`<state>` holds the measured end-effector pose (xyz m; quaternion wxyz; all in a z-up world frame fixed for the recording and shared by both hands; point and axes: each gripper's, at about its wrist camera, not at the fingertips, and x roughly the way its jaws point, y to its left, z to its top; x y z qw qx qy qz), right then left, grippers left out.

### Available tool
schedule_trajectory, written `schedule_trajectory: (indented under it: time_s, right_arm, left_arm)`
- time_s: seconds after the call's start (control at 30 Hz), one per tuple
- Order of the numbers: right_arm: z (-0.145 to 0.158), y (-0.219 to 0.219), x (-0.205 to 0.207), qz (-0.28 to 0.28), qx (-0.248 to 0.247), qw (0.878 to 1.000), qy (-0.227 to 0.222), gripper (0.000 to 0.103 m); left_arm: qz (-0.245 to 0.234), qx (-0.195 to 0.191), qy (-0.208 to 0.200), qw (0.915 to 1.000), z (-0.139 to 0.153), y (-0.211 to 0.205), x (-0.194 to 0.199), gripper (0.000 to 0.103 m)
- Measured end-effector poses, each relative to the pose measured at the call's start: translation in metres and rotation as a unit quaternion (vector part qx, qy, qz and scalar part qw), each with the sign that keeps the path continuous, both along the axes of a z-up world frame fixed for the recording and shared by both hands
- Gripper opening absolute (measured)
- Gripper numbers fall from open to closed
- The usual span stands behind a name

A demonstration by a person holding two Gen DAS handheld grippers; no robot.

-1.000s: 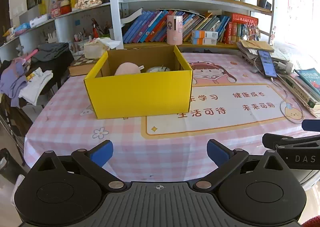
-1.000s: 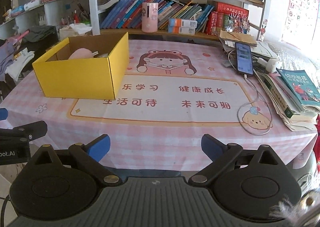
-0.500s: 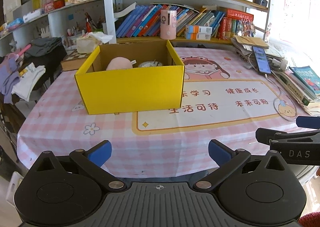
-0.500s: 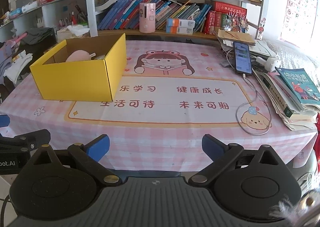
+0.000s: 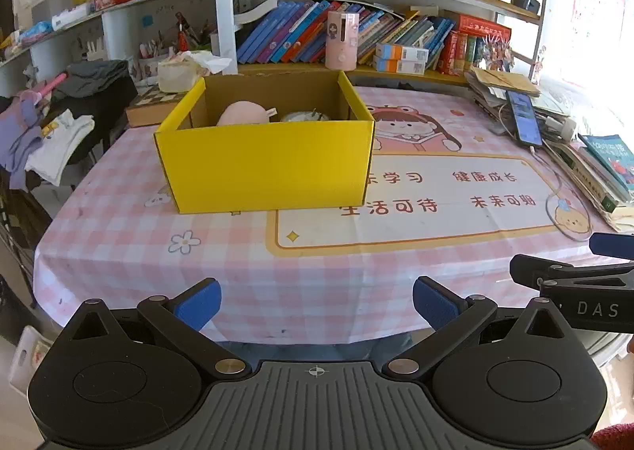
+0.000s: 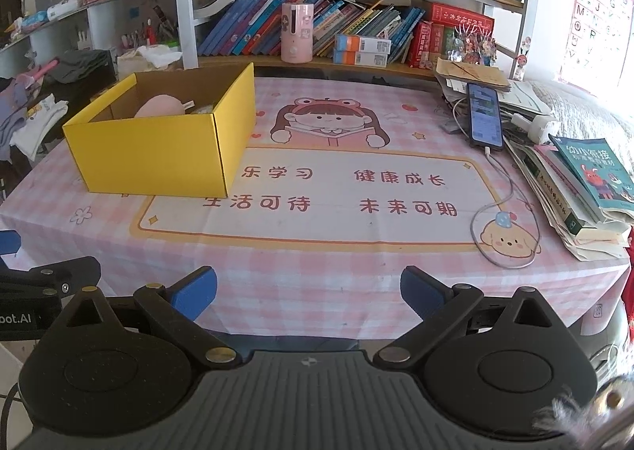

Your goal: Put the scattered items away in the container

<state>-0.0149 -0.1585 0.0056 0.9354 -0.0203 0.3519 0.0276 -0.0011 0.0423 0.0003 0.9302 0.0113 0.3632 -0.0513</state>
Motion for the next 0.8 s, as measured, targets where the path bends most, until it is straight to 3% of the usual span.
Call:
schedule_trajectory:
  time_s: [0.8]
  right_arm:
    - [-0.0047, 0.0014, 0.0068, 0.010, -0.015, 1.000, 0.016, 0.100]
  left_arm:
    - [-0.003, -0.034, 0.010, 0.9994, -0.0069, 0.0013, 0.0041, 0.103]
